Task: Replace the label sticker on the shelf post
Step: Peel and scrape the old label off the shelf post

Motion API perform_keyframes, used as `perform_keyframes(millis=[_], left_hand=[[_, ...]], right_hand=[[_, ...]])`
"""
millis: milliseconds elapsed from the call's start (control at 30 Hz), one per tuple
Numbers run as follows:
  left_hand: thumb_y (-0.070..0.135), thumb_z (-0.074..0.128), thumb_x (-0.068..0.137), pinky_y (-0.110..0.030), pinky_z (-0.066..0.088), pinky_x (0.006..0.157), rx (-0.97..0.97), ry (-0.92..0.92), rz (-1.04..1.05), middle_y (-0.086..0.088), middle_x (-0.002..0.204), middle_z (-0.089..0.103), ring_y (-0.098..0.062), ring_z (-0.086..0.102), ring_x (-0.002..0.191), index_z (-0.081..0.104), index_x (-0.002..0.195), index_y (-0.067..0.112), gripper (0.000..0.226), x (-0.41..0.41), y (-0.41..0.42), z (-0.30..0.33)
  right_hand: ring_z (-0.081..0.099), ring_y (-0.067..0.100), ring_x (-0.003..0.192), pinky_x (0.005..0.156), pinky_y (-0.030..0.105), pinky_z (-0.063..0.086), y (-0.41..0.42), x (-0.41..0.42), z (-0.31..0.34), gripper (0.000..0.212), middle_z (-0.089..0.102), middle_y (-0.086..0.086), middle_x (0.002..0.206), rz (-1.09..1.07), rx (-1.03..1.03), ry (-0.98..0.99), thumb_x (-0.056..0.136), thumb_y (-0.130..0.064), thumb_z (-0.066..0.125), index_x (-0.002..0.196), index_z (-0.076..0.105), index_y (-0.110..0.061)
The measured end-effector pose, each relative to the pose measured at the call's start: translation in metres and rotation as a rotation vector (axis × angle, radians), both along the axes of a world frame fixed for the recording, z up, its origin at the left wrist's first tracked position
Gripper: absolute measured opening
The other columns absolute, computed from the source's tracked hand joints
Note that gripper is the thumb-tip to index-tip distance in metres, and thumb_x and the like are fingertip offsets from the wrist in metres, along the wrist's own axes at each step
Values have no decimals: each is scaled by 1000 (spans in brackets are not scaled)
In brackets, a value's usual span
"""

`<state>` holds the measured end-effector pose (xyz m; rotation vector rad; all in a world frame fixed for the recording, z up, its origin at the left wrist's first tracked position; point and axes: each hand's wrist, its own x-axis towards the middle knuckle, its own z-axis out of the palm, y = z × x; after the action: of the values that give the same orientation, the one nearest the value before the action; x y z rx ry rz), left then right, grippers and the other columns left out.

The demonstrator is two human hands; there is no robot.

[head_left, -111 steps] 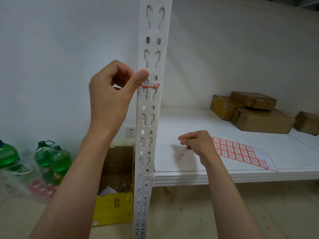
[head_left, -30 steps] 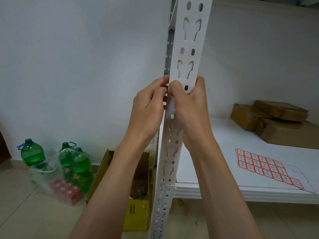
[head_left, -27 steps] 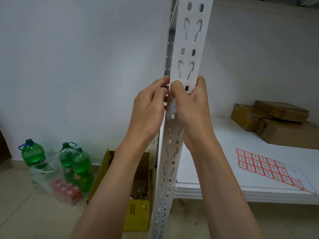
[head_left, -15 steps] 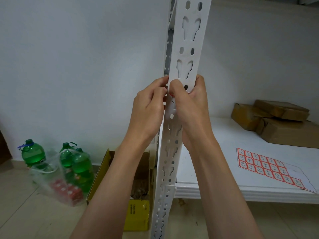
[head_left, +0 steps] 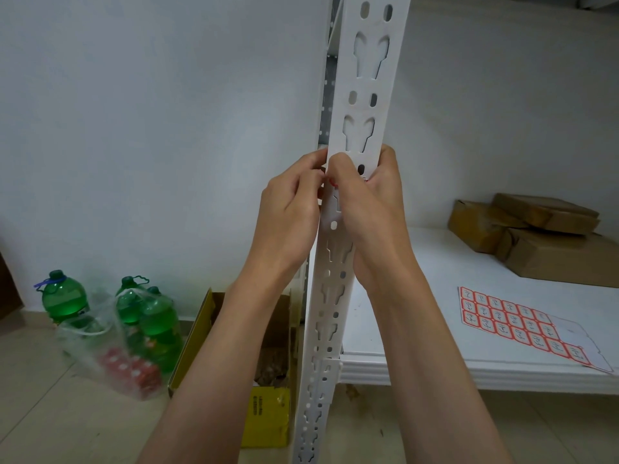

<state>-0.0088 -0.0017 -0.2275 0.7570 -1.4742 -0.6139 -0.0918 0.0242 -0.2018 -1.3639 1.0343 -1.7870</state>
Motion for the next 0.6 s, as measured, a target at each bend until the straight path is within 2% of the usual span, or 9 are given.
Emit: perform_keyframes(millis=[200, 400, 600], left_hand=[[15, 32, 108, -11, 53, 78, -7, -2, 5, 3, 116, 72, -5, 67, 102, 66, 126, 15, 39, 0, 0, 0], [14, 30, 108, -10, 52, 77, -15, 2, 7, 1, 116, 72, -4, 67, 101, 66, 125, 13, 40, 0, -1, -1], [15, 30, 108, -12, 53, 80, -21, -10, 21, 0, 118, 71, -7, 67, 105, 65, 126, 12, 40, -1, -3, -2]], right_hand=[[64, 1, 70, 58, 16, 54, 1, -1, 1, 23, 64, -1, 93, 19, 0, -15, 93, -17, 61, 115, 53, -16], [61, -4, 65, 62, 16, 52, -2, 1, -3, 25, 61, -9, 82, -12, -21, -6, 91, -19, 64, 113, 52, -18], [64, -2, 67, 61, 17, 52, -1, 0, -2, 27, 63, -9, 83, 7, -18, -5, 91, -17, 64, 115, 51, -17]])
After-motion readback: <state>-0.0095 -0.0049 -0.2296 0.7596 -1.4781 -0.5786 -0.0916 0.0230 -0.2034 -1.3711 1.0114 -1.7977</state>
